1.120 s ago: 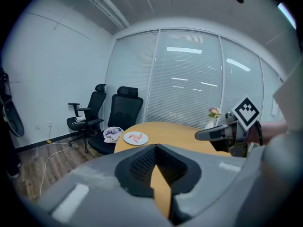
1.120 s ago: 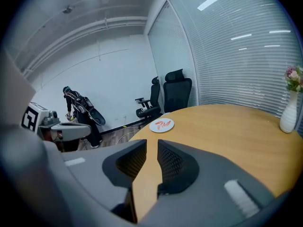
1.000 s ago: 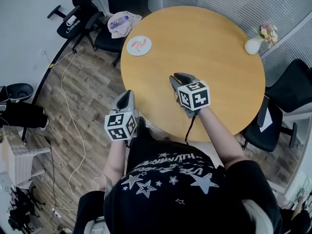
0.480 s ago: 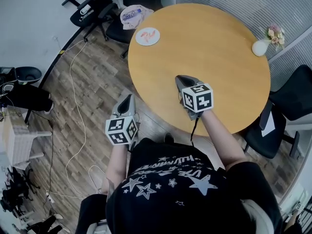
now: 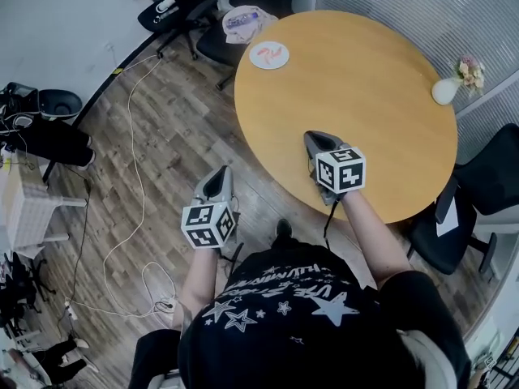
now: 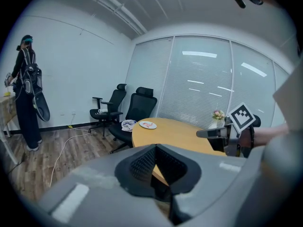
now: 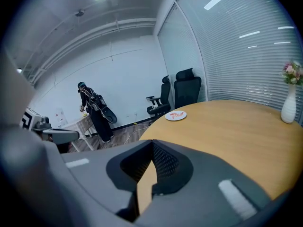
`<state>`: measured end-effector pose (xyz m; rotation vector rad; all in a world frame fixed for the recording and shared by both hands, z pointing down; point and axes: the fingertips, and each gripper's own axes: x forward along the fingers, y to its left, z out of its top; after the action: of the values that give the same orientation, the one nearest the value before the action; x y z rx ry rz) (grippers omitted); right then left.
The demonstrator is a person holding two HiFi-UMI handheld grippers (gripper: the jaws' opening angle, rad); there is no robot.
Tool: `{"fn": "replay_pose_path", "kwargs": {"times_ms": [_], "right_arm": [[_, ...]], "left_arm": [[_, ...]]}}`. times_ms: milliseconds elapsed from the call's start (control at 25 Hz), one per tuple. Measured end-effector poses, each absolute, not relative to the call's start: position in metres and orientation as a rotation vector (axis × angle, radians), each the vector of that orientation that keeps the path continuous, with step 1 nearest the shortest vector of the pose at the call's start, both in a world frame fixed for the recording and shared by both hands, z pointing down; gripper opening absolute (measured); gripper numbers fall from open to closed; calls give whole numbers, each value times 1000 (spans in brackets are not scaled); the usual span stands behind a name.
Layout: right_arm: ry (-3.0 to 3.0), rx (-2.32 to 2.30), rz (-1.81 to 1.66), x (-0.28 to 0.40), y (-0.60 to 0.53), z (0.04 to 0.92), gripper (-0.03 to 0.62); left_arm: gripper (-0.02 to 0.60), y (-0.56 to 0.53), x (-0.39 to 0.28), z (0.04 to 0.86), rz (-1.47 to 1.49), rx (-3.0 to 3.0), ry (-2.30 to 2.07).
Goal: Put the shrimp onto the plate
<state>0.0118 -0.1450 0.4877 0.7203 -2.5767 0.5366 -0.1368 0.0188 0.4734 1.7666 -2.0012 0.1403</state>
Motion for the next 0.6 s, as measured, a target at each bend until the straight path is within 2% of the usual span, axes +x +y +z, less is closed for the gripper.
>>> {"fn": "replay_pose_path", "kwargs": {"times_ms": [600], "right_arm": [[-2557, 711, 590, 51, -31, 496, 2]], "left_arm": [[2, 137, -92, 485, 122, 1723, -1978]]}}
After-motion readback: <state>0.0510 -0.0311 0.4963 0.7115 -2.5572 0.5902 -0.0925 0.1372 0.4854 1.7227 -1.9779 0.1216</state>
